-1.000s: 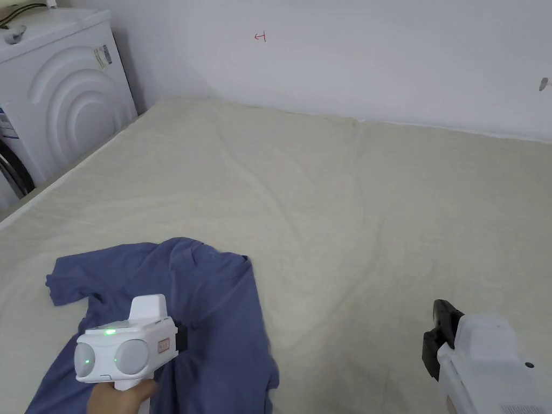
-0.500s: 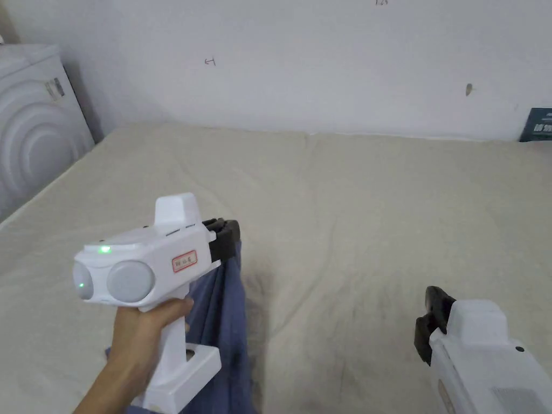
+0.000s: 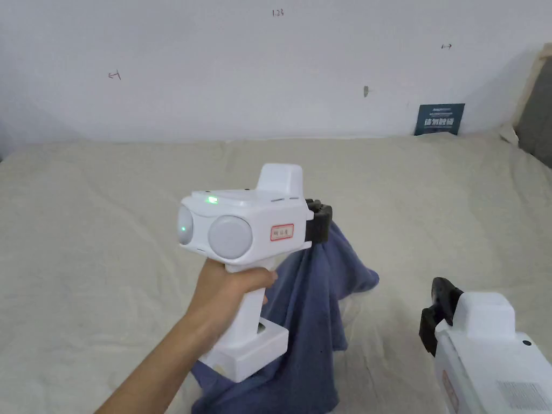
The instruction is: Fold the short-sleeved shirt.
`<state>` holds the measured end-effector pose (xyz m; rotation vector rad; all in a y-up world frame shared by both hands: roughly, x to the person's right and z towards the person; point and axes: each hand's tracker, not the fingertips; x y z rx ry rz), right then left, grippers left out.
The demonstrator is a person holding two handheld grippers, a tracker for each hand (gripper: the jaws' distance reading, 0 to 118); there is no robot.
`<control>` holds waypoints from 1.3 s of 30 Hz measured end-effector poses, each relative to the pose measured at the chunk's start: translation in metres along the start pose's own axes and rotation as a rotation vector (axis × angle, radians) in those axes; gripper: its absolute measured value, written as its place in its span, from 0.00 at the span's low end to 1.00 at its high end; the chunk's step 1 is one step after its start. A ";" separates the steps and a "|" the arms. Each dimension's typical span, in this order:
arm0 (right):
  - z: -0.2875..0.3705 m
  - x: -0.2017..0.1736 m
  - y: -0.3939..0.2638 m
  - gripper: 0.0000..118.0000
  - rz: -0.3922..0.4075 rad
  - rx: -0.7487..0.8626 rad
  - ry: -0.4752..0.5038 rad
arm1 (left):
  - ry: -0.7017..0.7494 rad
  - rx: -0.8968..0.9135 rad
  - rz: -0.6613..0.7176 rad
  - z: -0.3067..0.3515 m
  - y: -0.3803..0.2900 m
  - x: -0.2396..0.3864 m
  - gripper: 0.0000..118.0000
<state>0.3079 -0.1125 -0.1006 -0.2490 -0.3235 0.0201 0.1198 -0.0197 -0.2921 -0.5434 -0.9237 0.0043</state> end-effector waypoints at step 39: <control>0.021 -0.003 0.030 0.02 -0.037 0.085 -0.001 | 0.471 0.162 -0.009 0.059 -0.106 -0.038 0.85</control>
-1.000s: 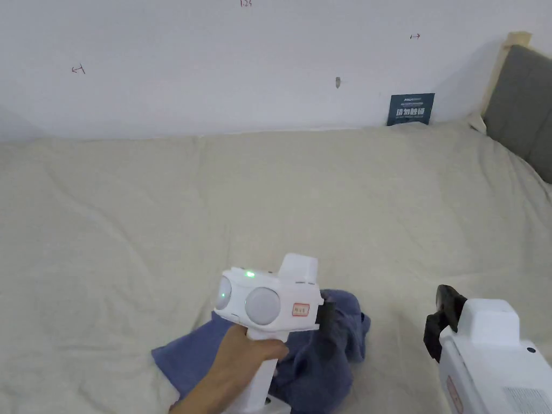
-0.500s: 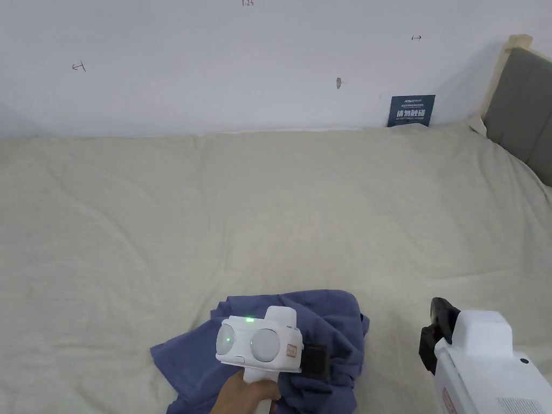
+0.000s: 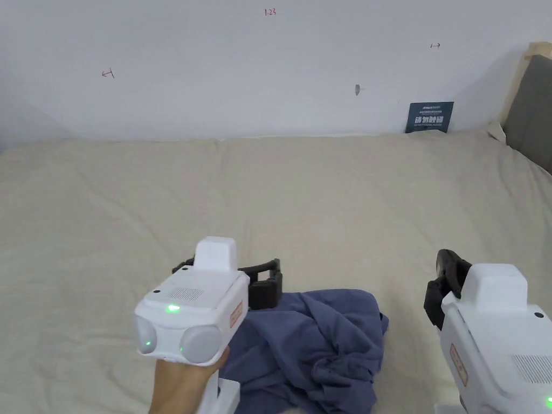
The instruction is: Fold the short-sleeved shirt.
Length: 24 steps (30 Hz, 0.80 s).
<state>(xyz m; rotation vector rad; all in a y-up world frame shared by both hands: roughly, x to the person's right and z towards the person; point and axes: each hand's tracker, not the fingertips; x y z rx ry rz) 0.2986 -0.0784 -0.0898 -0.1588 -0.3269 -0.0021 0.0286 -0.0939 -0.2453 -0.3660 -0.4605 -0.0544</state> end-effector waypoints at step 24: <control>-0.003 -0.020 -0.008 0.02 0.044 -0.030 0.054 | 0.085 -0.237 0.218 0.013 -0.061 -0.079 0.00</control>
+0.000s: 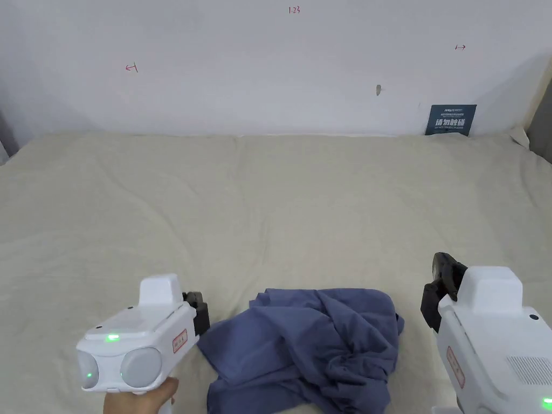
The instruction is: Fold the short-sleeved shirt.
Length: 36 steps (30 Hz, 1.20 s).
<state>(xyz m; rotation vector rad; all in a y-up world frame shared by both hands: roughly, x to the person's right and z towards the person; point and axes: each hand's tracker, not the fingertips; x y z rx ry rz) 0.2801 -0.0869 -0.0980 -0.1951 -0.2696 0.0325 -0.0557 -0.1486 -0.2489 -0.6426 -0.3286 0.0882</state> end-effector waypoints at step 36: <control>-0.147 0.043 -0.072 0.94 -0.055 -0.528 0.071 | -0.042 -0.244 0.061 -0.038 -0.073 0.019 0.02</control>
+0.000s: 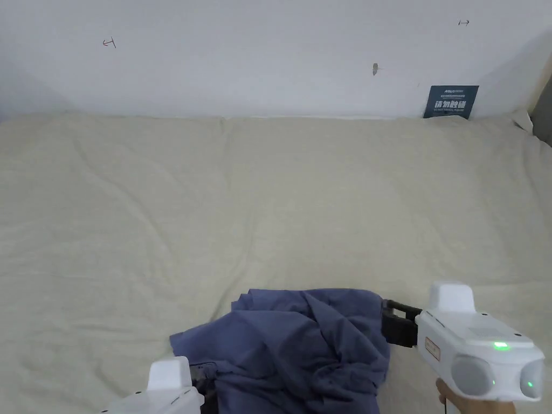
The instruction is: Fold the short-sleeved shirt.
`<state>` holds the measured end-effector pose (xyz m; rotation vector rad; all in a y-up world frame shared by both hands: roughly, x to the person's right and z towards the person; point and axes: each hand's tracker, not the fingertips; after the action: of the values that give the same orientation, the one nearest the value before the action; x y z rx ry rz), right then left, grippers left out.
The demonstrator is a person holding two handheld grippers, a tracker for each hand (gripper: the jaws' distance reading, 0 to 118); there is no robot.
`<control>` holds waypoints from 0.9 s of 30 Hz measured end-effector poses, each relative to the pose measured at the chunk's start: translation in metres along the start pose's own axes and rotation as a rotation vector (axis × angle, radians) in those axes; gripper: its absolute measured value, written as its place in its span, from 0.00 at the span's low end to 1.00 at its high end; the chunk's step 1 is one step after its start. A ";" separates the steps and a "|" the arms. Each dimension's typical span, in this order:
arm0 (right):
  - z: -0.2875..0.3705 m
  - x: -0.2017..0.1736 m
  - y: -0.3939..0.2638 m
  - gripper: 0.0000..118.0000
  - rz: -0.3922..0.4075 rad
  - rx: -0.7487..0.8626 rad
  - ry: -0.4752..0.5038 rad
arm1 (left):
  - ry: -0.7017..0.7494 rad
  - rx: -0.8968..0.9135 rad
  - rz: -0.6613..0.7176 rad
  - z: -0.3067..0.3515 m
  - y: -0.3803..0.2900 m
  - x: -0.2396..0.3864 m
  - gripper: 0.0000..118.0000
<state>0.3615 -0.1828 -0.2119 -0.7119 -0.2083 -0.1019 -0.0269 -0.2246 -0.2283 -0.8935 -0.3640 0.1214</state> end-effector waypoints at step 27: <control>-0.032 0.005 0.056 0.09 0.030 -0.077 0.128 | -0.092 0.077 0.096 0.023 0.026 -0.006 0.02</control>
<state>0.3803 -0.1617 -0.2704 -0.7818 -0.0719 -0.1271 -0.0395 -0.1925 -0.2371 -0.8311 -0.3994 0.2638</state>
